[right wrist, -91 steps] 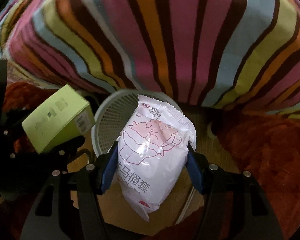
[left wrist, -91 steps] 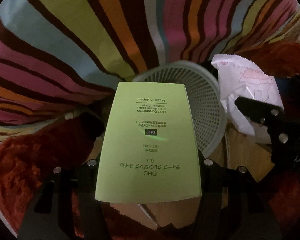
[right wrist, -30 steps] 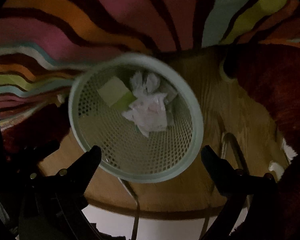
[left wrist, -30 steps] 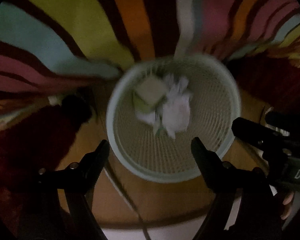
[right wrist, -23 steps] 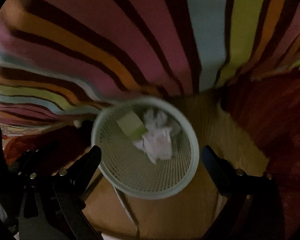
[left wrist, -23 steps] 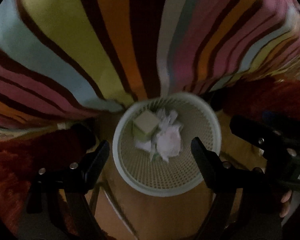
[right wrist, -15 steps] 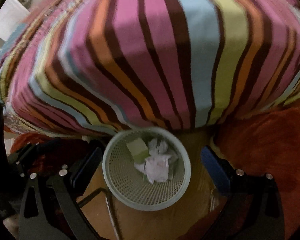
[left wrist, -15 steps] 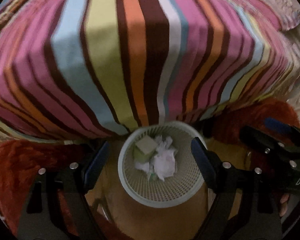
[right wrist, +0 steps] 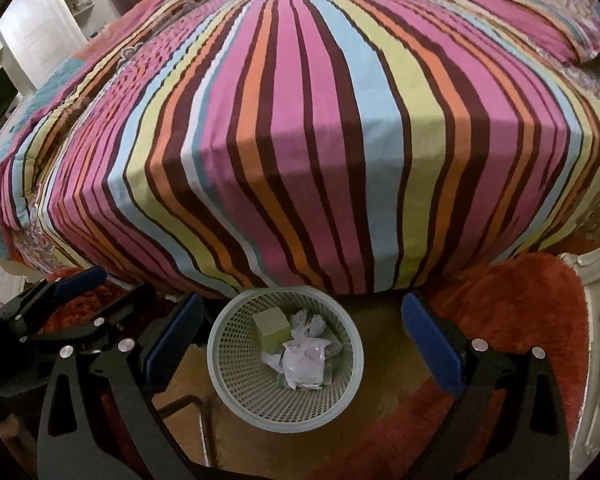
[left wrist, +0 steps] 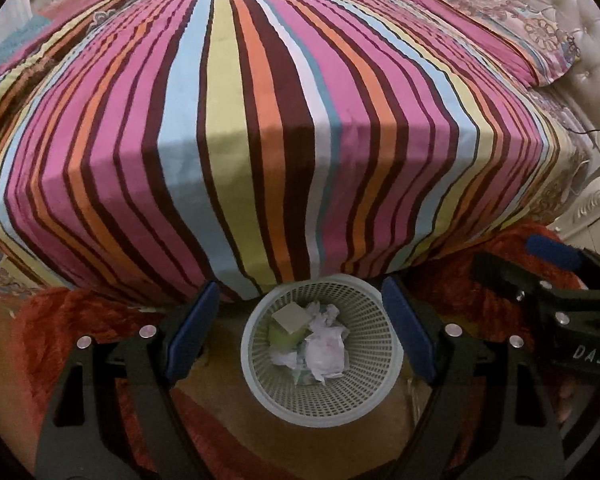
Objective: Collect trash
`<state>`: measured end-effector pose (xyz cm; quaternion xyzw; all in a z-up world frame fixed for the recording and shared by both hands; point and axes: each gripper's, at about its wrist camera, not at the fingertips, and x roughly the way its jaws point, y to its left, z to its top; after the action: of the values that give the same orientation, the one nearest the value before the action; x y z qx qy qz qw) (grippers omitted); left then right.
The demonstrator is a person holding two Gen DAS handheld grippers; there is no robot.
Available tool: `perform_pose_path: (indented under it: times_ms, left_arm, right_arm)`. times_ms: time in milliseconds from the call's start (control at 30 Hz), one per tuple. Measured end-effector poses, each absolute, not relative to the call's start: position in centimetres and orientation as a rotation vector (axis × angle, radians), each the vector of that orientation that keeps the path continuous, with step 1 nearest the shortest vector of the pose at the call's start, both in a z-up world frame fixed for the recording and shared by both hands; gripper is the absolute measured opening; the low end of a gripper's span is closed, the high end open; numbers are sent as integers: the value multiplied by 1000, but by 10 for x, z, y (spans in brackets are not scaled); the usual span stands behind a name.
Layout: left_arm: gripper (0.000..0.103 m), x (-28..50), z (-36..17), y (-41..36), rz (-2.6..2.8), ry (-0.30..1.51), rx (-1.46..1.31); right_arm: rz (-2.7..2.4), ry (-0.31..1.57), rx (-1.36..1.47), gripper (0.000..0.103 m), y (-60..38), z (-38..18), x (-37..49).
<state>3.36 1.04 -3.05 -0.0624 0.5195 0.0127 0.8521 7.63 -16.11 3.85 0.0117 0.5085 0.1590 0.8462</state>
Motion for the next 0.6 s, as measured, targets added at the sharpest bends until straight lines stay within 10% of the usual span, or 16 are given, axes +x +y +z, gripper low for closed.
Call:
perform_pose_path:
  times_ms: [600]
  left_arm:
    - [81,28,-23,14,59,1038,-104]
  right_arm:
    - [284,1037,6,95,-167,42,74]
